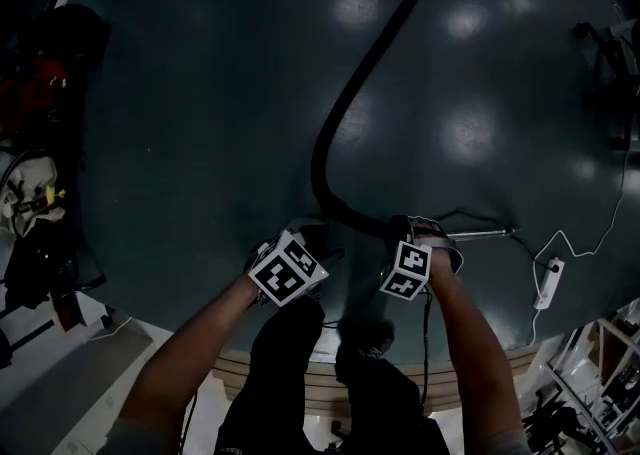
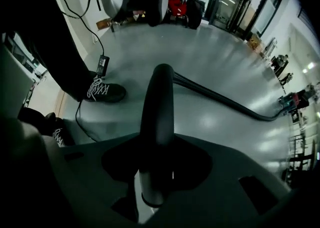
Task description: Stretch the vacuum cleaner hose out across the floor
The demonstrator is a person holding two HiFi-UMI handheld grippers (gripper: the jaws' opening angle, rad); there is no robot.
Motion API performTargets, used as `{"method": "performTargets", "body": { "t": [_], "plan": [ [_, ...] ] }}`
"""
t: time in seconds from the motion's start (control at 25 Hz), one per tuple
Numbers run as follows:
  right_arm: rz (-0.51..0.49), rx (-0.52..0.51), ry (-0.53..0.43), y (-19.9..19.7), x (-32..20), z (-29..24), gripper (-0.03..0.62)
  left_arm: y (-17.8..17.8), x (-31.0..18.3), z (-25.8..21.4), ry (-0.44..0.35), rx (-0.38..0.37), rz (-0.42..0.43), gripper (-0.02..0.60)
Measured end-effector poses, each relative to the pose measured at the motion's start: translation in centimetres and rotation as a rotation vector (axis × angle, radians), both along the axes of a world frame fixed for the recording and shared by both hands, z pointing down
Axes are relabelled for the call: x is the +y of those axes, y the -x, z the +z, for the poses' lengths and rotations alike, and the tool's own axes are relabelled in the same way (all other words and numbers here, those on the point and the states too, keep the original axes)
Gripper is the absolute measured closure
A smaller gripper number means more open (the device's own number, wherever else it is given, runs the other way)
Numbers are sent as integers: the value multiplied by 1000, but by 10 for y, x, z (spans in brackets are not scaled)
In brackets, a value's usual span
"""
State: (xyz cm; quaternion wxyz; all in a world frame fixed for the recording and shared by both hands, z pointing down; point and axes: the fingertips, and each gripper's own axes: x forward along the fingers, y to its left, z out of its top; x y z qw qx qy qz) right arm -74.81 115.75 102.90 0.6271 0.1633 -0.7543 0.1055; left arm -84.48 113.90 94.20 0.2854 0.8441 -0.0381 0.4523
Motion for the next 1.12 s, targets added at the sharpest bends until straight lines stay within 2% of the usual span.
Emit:
{"method": "performTargets", "body": {
  "t": [0.2, 0.44, 0.64, 0.84, 1.0, 1.12],
  "plan": [
    [-18, -141, -9, 23, 31, 39, 464, 0, 35, 61, -32, -34, 29, 360],
    [-47, -288, 99, 48, 75, 87, 464, -6, 53, 116, -55, -33, -20, 360],
    [-44, -259, 113, 61, 91, 121, 462, 8, 64, 145, -58, -55, -46, 360],
    [-46, -235, 124, 73, 110, 155, 462, 7, 82, 170, -38, -28, -72, 360],
    [-29, -263, 173, 76, 124, 176, 461, 6, 96, 181, -35, -3, -63, 360],
    [47, -328, 207, 79, 122, 179, 431, 6, 95, 183, -21, 11, -86, 360]
  ]
}}
